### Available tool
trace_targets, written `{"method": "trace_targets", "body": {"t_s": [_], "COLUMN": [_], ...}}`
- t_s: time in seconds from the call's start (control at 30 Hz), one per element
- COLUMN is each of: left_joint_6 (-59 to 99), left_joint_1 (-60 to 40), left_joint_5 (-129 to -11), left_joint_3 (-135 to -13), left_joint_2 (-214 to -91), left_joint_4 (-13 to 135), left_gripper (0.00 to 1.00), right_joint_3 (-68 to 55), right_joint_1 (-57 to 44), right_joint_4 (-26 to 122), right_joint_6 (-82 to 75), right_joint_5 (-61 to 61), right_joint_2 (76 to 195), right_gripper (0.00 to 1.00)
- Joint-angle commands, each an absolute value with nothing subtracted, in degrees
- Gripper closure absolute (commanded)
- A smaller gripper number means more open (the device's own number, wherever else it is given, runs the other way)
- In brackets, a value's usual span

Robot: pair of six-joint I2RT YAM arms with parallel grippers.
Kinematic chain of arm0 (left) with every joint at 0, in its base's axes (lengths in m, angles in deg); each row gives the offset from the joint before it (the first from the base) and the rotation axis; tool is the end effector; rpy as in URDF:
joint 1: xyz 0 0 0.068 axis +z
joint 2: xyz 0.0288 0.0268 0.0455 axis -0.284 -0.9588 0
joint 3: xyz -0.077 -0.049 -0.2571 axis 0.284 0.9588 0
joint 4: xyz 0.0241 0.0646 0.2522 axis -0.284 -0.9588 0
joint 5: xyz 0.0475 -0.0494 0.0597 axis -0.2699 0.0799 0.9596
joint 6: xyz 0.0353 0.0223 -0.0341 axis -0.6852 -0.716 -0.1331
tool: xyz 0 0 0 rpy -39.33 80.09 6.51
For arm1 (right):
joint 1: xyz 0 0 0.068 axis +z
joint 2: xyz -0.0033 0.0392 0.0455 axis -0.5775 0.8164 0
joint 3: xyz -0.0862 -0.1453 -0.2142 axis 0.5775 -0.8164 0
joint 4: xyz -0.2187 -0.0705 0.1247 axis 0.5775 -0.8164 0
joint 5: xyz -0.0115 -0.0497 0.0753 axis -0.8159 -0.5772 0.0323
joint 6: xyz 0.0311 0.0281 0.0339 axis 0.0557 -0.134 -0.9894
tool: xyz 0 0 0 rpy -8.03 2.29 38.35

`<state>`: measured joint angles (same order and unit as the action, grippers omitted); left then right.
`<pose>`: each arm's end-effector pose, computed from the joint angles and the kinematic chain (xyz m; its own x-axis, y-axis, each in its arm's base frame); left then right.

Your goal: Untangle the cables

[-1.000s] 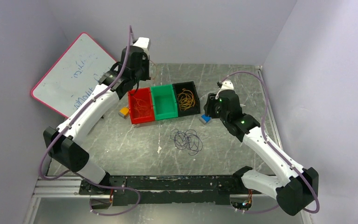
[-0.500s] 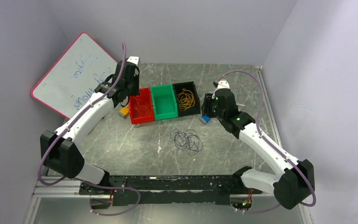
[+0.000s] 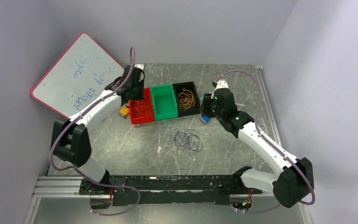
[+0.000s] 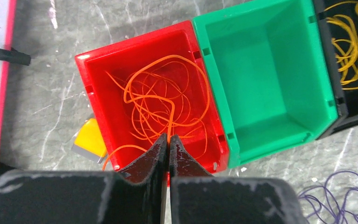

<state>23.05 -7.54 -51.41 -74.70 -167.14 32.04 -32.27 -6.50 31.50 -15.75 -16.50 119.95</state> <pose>0.3235 -0.1373 0.2862 -0.6862 0.0296 -0.7268 0.1100 0.9919 -0.0634 0.2265 0.1183 0.2872 -0.5658 0.0541 -0.8228 -0.1966 0.9602 0.1983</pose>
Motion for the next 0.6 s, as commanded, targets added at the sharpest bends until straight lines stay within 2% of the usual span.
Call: {"method": "trace_targets", "body": {"t_s": [0.0, 0.57], "left_joint_6": [24.2, 28.7], "left_joint_1": [-6.5, -3.1], "left_joint_5": [-54.2, -57.6], "left_joint_3": [-74.6, -72.4], "left_joint_2": [-171.9, -184.0], "left_joint_4": [36.0, 43.7], "left_gripper": [0.93, 0.93], "right_joint_3": [-32.2, -33.7], "right_joint_1": [-6.7, -6.7], "right_joint_4": [32.4, 32.1], "right_joint_6": [-15.0, -15.6], "right_joint_5": [-16.3, -16.3], "right_joint_2": [119.3, 117.7], "right_gripper": [0.54, 0.54]}}
